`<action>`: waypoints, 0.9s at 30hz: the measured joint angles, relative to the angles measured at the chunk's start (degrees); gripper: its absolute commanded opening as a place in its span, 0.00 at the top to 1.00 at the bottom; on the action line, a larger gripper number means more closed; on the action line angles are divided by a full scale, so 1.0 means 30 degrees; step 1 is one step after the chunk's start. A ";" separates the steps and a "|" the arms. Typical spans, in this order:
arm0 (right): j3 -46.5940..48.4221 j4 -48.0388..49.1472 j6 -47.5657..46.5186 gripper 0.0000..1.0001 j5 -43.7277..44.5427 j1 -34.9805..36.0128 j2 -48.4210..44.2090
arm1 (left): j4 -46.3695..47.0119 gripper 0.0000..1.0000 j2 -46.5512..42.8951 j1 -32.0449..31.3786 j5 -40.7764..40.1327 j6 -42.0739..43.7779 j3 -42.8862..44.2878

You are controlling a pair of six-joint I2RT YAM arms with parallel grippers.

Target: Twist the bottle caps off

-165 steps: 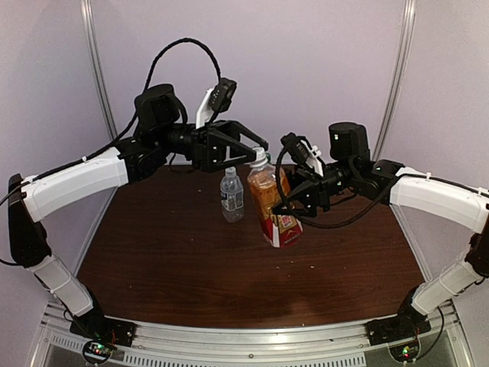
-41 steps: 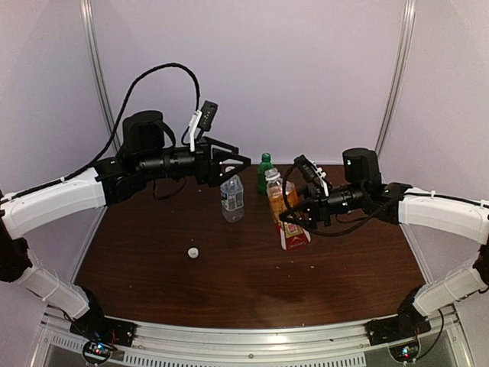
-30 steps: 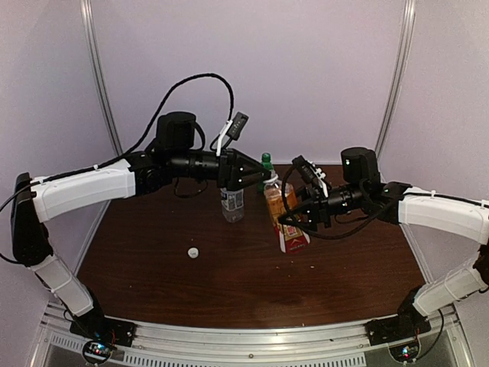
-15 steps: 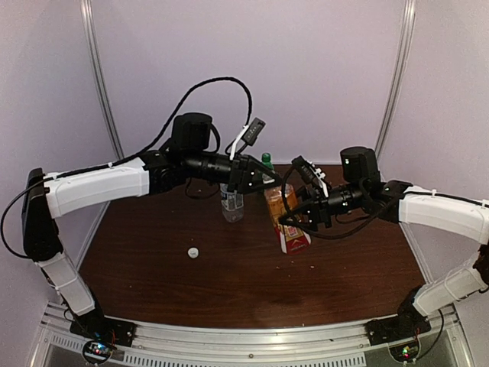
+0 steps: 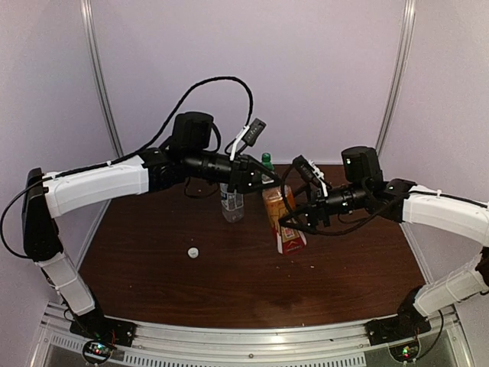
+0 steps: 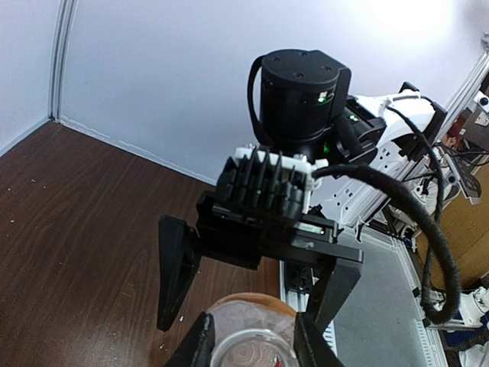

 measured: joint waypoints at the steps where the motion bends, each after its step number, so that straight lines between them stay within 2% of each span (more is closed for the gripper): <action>1: 0.0022 -0.0197 0.0007 0.00 0.0401 -0.0015 -0.0124 | -0.0240 0.93 0.0000 0.0000 -0.0255 0.0197 0.0102; 8: 0.0015 -0.1377 0.0124 0.00 0.3184 -0.0313 -0.1610 | -0.1741 0.95 0.0291 0.0000 -0.2637 0.1552 0.0816; 15: 0.0036 -0.1880 0.1297 0.00 0.7883 -0.0532 -0.2994 | -0.2368 0.96 0.1916 0.0000 -0.5712 0.3082 0.1741; 27: 0.0379 -0.2805 0.3891 0.00 1.3092 -0.0765 -0.3045 | -0.1654 0.92 0.5537 0.0000 -0.7322 0.4750 0.2849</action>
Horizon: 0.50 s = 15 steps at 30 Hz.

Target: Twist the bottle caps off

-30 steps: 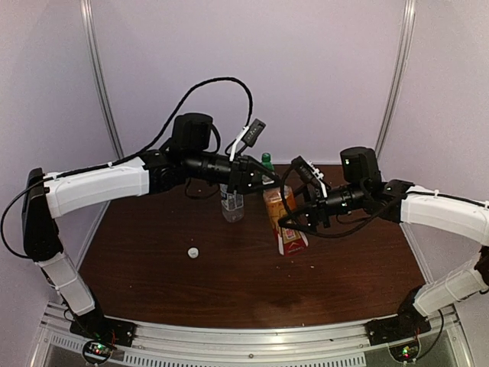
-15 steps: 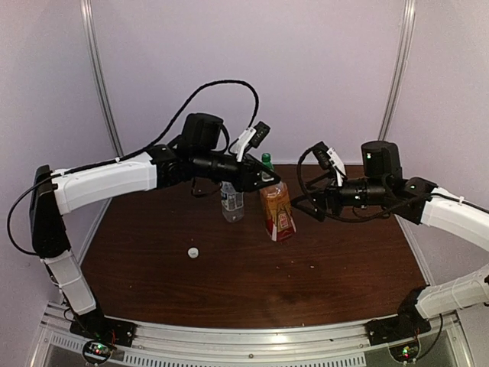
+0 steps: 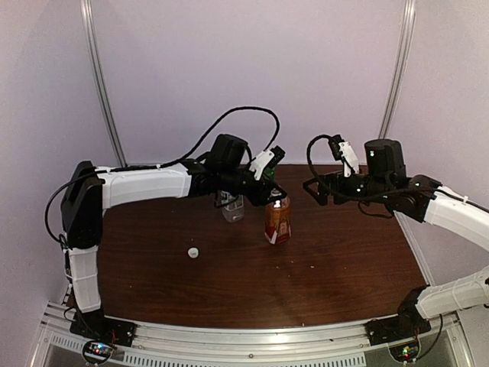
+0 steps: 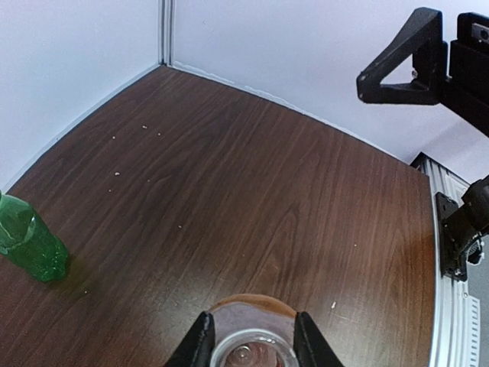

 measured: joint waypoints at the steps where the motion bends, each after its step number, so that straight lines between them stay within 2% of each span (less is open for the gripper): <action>1: 0.0000 -0.0022 0.0051 0.00 0.0073 -0.0058 -0.0007 | 0.0080 0.92 0.0219 0.0000 -0.0015 0.0095 0.0124; 11: 0.0000 -0.0335 0.0510 0.00 0.1246 -0.0204 -0.0401 | 0.0517 0.86 0.2543 -0.0015 -0.0284 0.1246 0.2113; 15: 0.0000 -0.0590 0.0437 0.00 0.1508 -0.0204 -0.0401 | 0.0444 0.80 0.3220 -0.0029 -0.0350 0.1719 0.2973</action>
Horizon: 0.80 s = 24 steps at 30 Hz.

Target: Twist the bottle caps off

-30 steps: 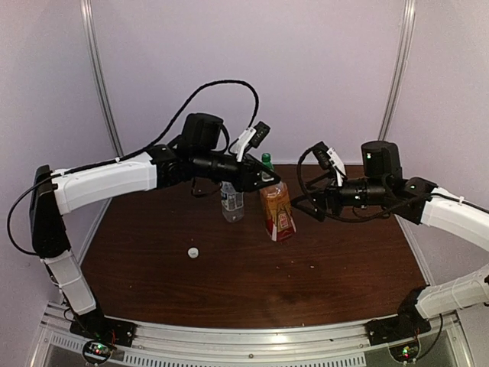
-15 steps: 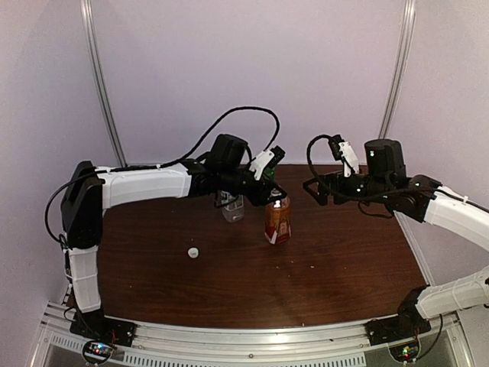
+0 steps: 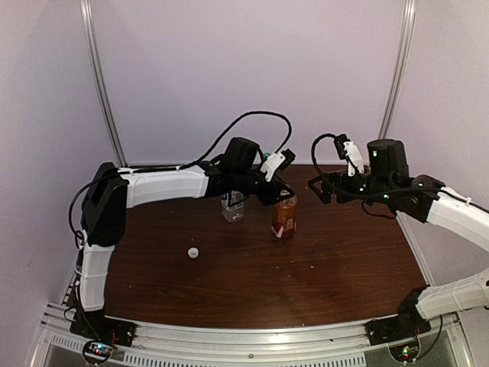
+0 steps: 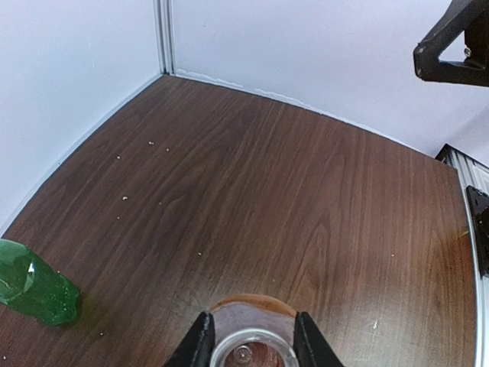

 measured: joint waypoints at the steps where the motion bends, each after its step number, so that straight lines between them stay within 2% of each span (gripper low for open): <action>1: 0.0000 -0.0022 -0.0058 0.00 0.0022 -0.0007 0.0000 | -0.0015 0.77 0.0138 0.0000 0.0000 0.0080 0.0168; 13: 0.0000 -0.0080 -0.0415 0.00 0.0546 -0.0087 0.0015 | -0.1144 0.60 0.0823 0.0000 0.0058 0.0816 0.1770; 20: -0.0007 -0.0080 -0.0597 0.00 0.0729 -0.0109 0.0015 | -0.1552 0.57 0.0867 0.0000 0.0131 0.1107 0.1953; 24: -0.0029 -0.0080 -0.0605 0.00 0.0743 -0.0109 0.0015 | -0.1880 0.50 0.0874 0.0000 0.0131 0.1246 0.1953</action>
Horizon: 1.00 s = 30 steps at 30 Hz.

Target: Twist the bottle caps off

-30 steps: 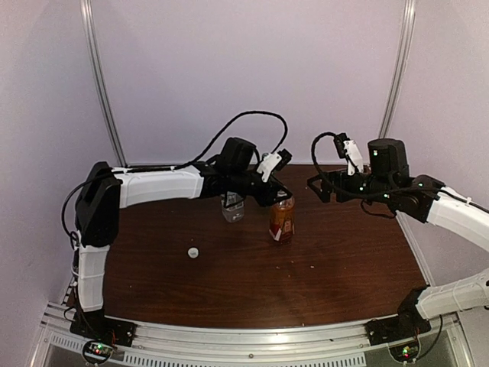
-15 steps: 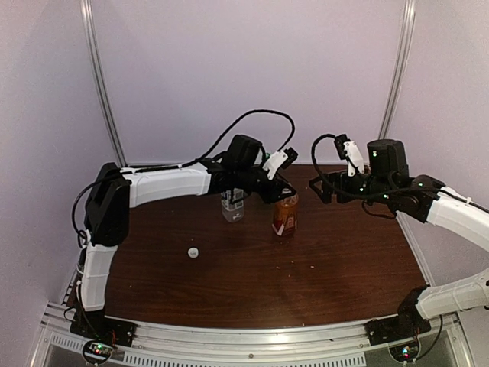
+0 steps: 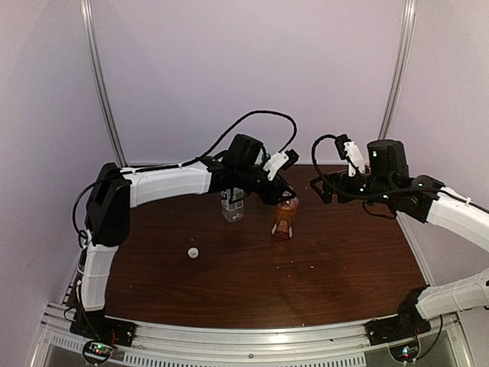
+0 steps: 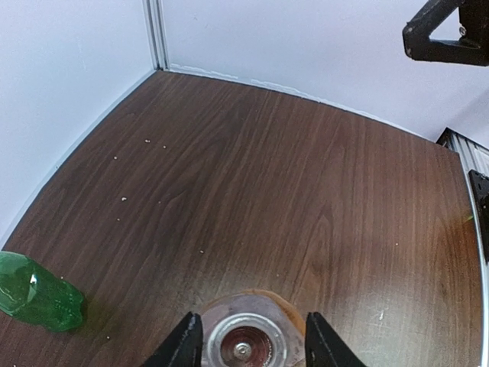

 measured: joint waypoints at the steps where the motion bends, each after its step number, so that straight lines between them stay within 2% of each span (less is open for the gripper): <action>1: -0.0029 0.0007 0.0000 0.00 0.0000 0.0000 0.0000 | -0.0058 0.48 0.0000 0.0000 0.0007 0.0022 0.0000; 8: -0.0226 0.0015 0.0007 0.00 -0.0007 -0.0015 0.0000 | -0.0379 0.25 -0.0007 0.0000 0.0102 0.0080 0.0022; 12: -0.0240 0.0015 -0.0066 0.00 -0.0044 -0.0015 0.0000 | -0.1071 0.18 -0.0313 0.0022 0.0080 0.0007 0.0022; 24: -0.0240 -0.0117 -0.0707 0.00 -0.0619 -0.0015 0.0000 | -0.3344 0.16 -0.4743 0.1239 -0.2113 -0.1122 -0.0270; 30: -0.0240 -0.0117 -0.0845 0.00 -0.1137 -0.0015 0.0408 | -0.5333 0.16 -0.5020 0.2149 -0.4131 -0.1530 0.0066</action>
